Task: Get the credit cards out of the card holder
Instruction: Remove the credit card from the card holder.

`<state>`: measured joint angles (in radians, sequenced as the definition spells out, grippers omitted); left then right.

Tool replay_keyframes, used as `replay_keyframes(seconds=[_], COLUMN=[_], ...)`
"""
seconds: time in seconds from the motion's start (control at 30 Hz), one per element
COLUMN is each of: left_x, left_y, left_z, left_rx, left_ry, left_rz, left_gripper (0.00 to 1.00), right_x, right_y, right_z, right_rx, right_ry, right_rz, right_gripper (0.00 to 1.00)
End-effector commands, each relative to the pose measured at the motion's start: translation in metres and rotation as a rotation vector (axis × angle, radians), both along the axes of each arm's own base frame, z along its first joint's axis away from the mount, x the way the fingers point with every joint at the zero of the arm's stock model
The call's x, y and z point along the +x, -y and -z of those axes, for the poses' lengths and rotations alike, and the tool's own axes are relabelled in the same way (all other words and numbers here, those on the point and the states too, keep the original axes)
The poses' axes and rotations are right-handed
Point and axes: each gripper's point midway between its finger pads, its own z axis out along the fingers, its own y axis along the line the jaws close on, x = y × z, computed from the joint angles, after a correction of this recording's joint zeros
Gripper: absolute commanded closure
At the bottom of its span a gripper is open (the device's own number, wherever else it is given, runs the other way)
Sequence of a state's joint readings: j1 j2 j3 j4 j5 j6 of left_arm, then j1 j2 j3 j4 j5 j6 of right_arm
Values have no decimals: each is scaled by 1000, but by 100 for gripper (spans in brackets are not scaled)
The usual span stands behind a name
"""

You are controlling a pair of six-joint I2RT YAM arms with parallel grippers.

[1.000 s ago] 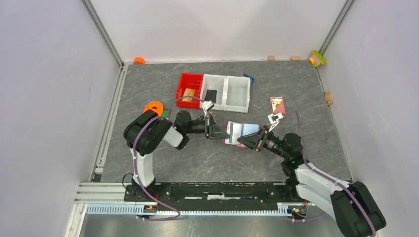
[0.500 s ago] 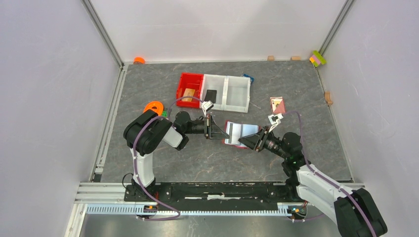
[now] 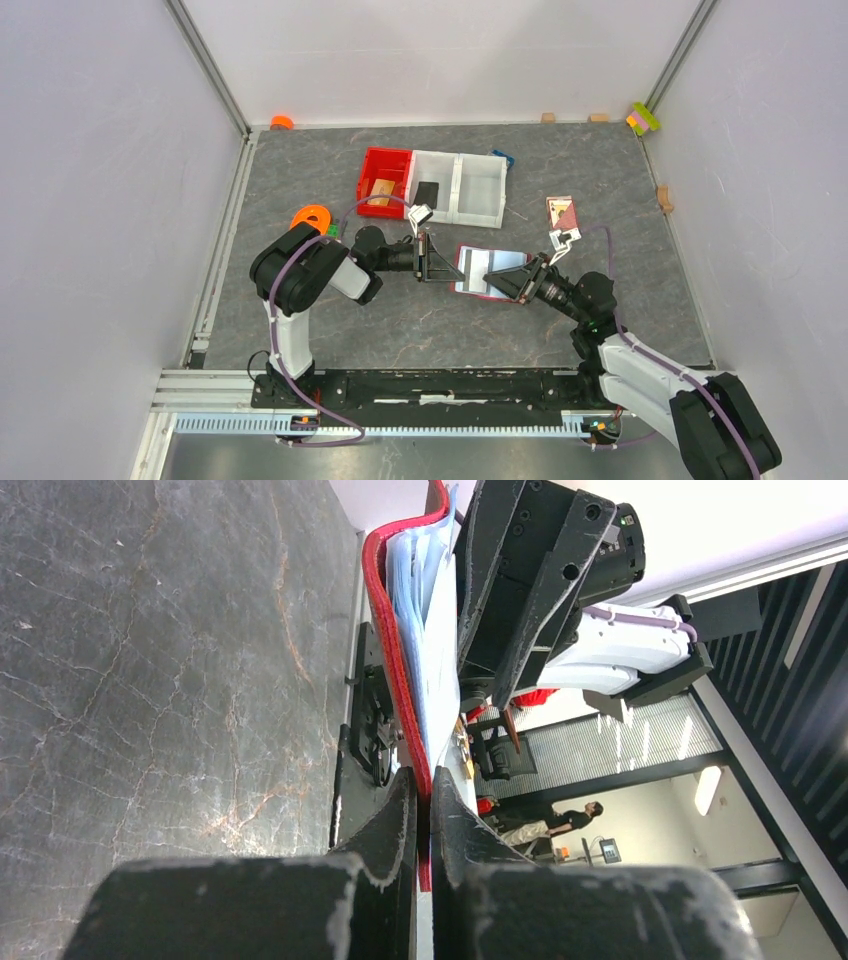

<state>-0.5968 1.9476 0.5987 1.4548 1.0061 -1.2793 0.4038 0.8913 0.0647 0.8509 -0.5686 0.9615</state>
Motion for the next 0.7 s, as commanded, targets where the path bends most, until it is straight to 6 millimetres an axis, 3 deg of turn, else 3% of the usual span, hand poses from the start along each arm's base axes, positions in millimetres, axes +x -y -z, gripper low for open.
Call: replay_keyframes(seconds=[0.0, 0.67], left_x=[-12, -13], left_y=[0, 1], left_z=[-25, -26], left_rx=[-66, -68], left_ry=[80, 85], left_rz=[45, 49], left_gripper=[98, 98], right_x=[-7, -7], right_y=[-2, -6], right_z=[-26, -16], right_rx=[69, 46], right_ry=[85, 45], right_rz=[-31, -56], right_gripper=[72, 82])
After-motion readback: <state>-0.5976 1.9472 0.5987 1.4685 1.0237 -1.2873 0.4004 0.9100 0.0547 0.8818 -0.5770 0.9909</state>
